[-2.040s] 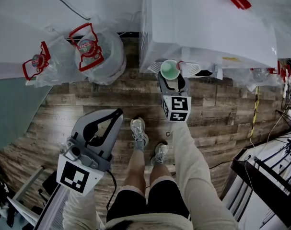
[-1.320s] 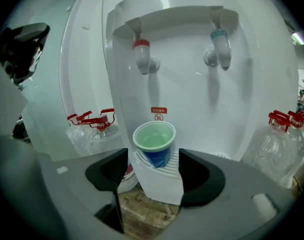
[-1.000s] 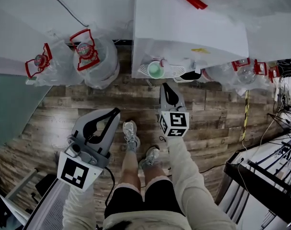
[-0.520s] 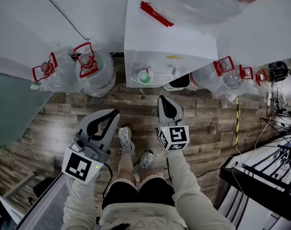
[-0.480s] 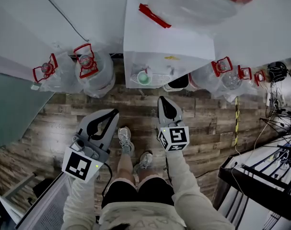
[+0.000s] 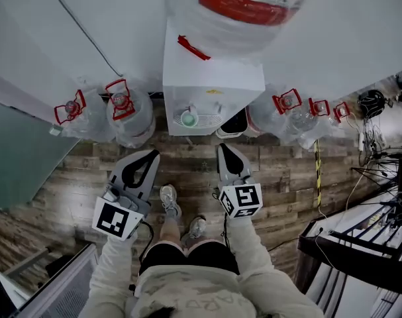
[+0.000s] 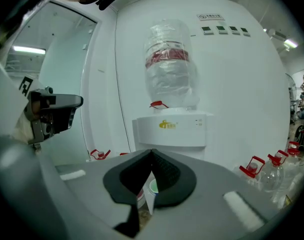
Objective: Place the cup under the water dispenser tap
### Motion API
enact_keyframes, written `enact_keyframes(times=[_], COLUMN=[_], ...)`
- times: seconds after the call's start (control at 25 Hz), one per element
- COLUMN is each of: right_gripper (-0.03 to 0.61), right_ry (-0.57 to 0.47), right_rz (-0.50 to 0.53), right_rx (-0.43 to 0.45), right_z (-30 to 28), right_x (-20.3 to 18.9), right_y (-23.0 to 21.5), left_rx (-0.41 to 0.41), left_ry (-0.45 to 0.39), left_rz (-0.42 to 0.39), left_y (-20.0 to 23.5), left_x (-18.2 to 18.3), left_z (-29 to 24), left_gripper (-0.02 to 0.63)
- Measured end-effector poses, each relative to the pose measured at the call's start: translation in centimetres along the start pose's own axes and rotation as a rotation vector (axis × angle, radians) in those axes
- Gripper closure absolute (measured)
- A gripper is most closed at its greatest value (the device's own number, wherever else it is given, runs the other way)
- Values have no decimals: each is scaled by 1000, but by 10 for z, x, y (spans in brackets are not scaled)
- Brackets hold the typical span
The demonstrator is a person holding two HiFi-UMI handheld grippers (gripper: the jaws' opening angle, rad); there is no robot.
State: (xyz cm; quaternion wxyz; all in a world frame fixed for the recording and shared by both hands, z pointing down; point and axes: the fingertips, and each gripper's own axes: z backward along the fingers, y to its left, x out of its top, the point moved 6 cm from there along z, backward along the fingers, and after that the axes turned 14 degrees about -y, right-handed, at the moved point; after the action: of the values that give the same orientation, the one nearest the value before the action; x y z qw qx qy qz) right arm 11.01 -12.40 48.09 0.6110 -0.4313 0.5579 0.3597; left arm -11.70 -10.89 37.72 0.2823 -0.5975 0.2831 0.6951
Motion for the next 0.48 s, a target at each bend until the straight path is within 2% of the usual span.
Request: enact_keyframes(times=[0.48], right_gripper=[569], right_ry=[-53], right_rz=[66], right_rx=[53], right_z=[40], right_x=[89], right_y=[23], left_rx=[-11], left_ry=[-61], left_rz=[-44], left_y=[-29], left_x=[52], left_z=[10], left_gripper=[609])
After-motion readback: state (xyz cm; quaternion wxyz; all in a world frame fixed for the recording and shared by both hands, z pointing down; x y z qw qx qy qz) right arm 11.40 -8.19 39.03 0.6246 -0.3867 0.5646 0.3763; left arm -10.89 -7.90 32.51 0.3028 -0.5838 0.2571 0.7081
